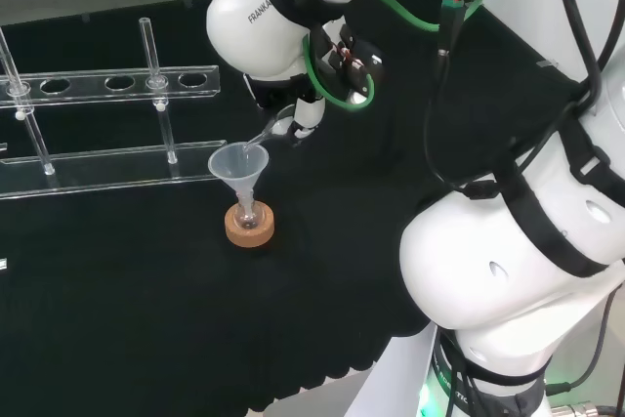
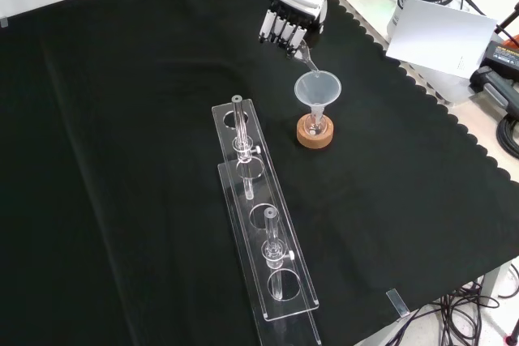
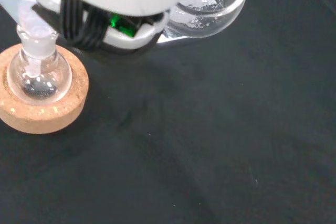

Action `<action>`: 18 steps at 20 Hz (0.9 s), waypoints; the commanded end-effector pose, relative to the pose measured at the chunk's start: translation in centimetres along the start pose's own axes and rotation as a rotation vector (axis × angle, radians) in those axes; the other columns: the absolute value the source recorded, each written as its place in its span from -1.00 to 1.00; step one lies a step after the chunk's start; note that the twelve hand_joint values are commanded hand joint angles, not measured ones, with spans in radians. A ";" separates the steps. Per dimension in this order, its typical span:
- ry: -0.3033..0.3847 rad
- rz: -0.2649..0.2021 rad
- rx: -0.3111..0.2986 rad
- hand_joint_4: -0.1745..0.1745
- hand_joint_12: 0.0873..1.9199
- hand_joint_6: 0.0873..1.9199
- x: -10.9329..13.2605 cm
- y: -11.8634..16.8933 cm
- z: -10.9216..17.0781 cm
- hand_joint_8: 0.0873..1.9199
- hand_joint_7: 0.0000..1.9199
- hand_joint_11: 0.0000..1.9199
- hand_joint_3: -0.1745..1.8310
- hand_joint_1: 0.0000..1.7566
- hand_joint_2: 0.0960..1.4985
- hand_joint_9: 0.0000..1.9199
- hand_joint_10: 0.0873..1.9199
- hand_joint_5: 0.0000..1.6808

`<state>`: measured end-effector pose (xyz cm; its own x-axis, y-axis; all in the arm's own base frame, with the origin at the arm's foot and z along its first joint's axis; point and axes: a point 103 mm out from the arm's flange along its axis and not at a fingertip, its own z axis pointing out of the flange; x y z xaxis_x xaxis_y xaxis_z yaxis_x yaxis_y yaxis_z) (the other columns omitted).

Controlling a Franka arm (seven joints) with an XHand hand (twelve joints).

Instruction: Pour all the NaCl from the weighing funnel into the round-bottom flask.

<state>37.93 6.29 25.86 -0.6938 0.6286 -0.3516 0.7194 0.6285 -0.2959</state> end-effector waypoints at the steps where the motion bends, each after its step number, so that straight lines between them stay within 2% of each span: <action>1: -0.047 -0.020 0.009 -0.52 -0.06 -1.00 0.0 0.1 -0.2 -1.00 0.66 0.04 -0.26 0.38 -0.23 0.54 -1.00 0.86; 10: -0.139 -0.069 -0.007 -0.54 -0.06 -1.00 0.7 0.7 -0.8 -1.00 0.67 0.04 -0.26 0.38 -0.23 0.54 -1.00 0.86; 18: -0.218 -0.088 -0.007 -0.57 -0.07 -1.00 1.1 1.7 -1.7 -1.00 0.67 0.05 -0.25 0.38 -0.23 0.54 -1.00 0.86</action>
<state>38.13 8.22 26.28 -0.7313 0.4891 -0.4753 0.6623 0.6757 -0.3237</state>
